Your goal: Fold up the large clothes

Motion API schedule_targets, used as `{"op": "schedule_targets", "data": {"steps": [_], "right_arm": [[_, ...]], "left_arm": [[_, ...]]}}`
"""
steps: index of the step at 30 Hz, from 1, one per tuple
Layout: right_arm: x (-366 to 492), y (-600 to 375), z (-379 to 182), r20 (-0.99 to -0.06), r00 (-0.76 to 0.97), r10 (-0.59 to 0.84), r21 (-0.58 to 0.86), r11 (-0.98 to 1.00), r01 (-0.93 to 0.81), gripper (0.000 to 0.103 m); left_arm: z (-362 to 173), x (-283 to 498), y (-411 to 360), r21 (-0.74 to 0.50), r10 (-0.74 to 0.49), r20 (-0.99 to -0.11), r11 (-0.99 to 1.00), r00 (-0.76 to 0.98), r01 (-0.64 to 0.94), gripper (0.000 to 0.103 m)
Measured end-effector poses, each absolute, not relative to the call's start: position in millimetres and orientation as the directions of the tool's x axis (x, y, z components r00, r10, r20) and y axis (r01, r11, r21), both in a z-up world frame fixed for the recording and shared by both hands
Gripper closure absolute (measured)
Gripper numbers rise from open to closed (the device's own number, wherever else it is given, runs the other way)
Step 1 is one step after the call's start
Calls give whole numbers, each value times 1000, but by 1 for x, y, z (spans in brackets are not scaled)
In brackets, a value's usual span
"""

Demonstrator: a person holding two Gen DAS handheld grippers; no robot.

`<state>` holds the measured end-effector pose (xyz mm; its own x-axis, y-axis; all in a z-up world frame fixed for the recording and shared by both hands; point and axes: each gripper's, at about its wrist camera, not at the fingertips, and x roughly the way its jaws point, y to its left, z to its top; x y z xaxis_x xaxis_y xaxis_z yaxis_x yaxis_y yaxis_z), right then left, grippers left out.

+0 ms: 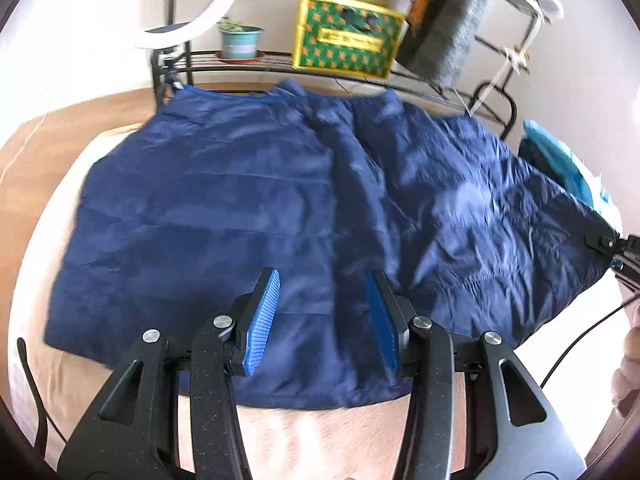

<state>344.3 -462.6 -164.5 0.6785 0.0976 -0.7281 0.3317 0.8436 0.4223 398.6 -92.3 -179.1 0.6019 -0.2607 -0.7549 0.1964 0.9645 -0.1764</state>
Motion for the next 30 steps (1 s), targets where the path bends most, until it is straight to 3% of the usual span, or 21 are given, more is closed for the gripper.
{"op": "schedule_targets", "data": {"steps": [4,14,24,30], "right_arm": [[346,-435,-131,-695,717,49,329,908,258,96],[355,-342,-70,-601,798,-45,28,997,77,97],[369,-218,-47,-544,837,53,-84,989,-118,98],[381,-128,-65,-552,823,135,-130,961,-244,98]], "left_arm": [[-161,399,-56,-162,-220,-721,976,657,149,57],[-149,405,71,-314,-166,-688,946,706,-85,57],[-145,393,184,-437,-94,-646,859,758,-266,57],[-154,382,232,-506,-78,-642,791,763,-345,57]]}}
